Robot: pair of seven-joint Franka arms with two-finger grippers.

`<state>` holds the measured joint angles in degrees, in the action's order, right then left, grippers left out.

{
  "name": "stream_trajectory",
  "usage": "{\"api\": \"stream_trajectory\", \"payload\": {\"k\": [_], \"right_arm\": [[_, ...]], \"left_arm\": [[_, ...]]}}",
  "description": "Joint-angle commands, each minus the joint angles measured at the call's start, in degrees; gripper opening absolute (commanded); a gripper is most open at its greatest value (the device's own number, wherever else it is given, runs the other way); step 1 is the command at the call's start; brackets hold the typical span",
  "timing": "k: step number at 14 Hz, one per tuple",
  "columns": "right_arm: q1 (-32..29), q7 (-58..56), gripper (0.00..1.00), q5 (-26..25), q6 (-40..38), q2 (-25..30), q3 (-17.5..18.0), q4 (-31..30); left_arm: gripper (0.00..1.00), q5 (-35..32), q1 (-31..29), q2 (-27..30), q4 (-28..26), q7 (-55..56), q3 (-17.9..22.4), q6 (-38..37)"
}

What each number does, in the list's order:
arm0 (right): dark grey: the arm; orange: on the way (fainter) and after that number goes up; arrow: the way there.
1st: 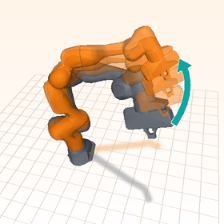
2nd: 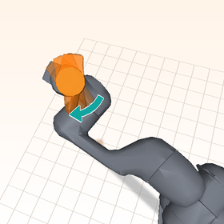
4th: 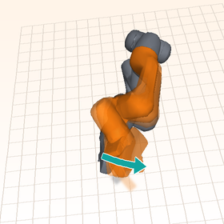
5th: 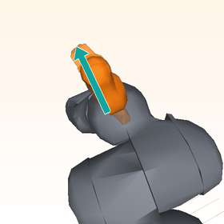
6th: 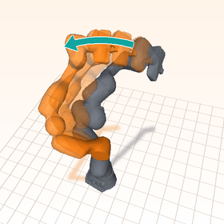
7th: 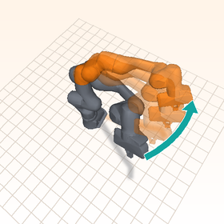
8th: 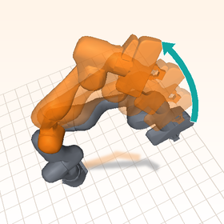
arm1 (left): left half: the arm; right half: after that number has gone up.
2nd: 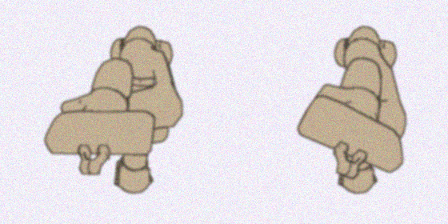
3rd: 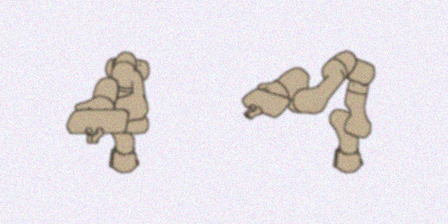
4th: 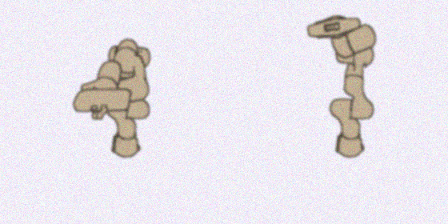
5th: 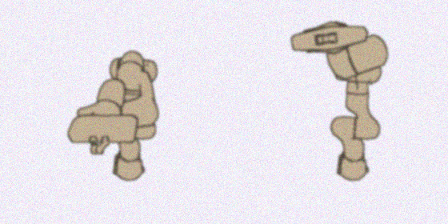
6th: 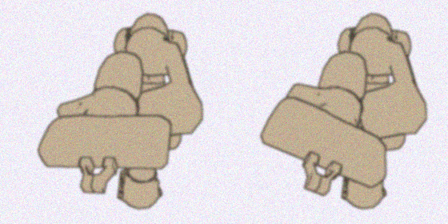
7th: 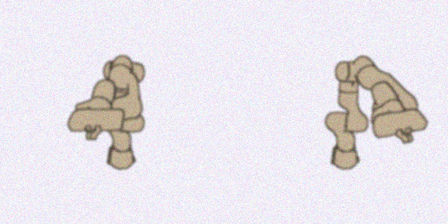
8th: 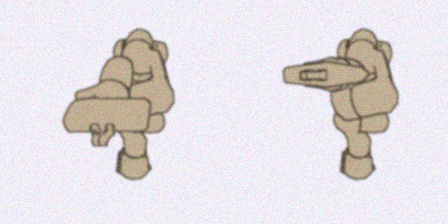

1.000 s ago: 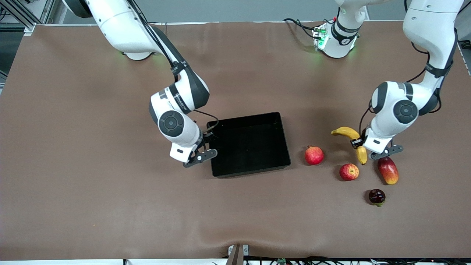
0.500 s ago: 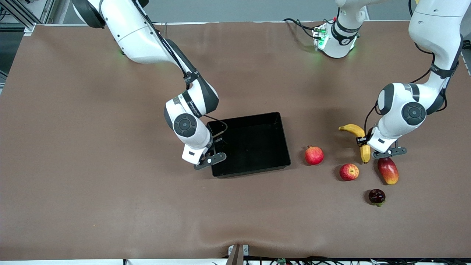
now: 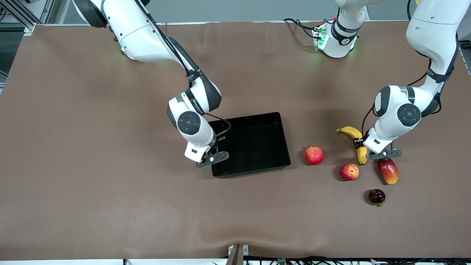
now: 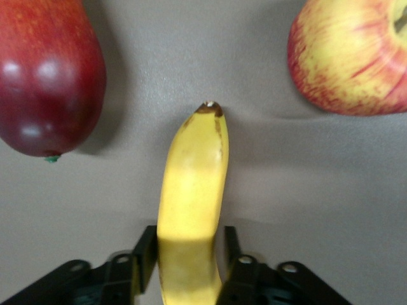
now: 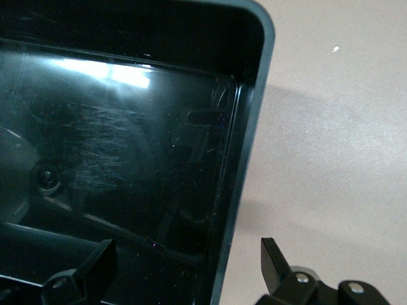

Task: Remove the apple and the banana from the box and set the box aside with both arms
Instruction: 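Place the banana beside the apples while the right gripper reaches the tray, then open the left gripper and raise it away from the banana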

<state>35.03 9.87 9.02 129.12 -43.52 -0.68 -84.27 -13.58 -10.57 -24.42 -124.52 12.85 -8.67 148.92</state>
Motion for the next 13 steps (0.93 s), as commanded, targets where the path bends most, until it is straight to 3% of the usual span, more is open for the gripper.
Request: {"api": "stream_trajectory", "payload": {"k": [1,2,3,4,5,7,10,12,13], "right_arm": [[0.92,0.85,1.0,0.21,-0.19,-0.51,-0.46,0.77],[0.92,0.85,0.92,0.12,-0.27,-0.51,-0.46,0.77],[0.92,0.76,0.74,0.03,-0.36,-0.42,-0.46,0.77],[0.92,0.15,0.45,0.03,-0.45,-0.51,-0.46,0.77],[0.74,0.06,0.0,0.21,-1.15,-0.51,-0.46,0.77],[0.83,0.24,0.0,0.38,-2.21,-0.42,-0.46,0.77],[0.92,-0.03,0.0,0.38,-2.3,-0.42,-0.46,0.77],[0.92,0.06,0.0,0.21,-2.21,-0.33,-0.46,0.42],[0.92,0.06,0.0,0.12,-2.21,-0.33,-0.46,0.33]], "left_arm": [[1.0,-1.36,-0.25,2.78,0.85,-0.02,-0.21,-0.2],[1.0,-1.36,-0.16,4.89,1.73,-0.02,-0.29,-2.47],[1.0,-1.36,-0.16,6.65,3.82,-0.11,-0.38,-6.32],[1.0,-1.36,0.02,8.4,6.89,-0.2,-0.38,-12.02],[1.0,-1.45,0.19,9.81,10.23,-0.11,-0.99,-18.16],[1.0,-1.36,-0.07,12.63,18.39,-0.2,-2.93,-30.47],[1.0,-1.1,0.2,12.82,34.99,-0.46,-3.54,-49.2],[1.0,-0.05,0.11,12.99,42.84,-0.46,-4.07,-55.64],[1.0,1.7,0.02,13.69,44.0,-0.37,-4.59,-58.02]]}}
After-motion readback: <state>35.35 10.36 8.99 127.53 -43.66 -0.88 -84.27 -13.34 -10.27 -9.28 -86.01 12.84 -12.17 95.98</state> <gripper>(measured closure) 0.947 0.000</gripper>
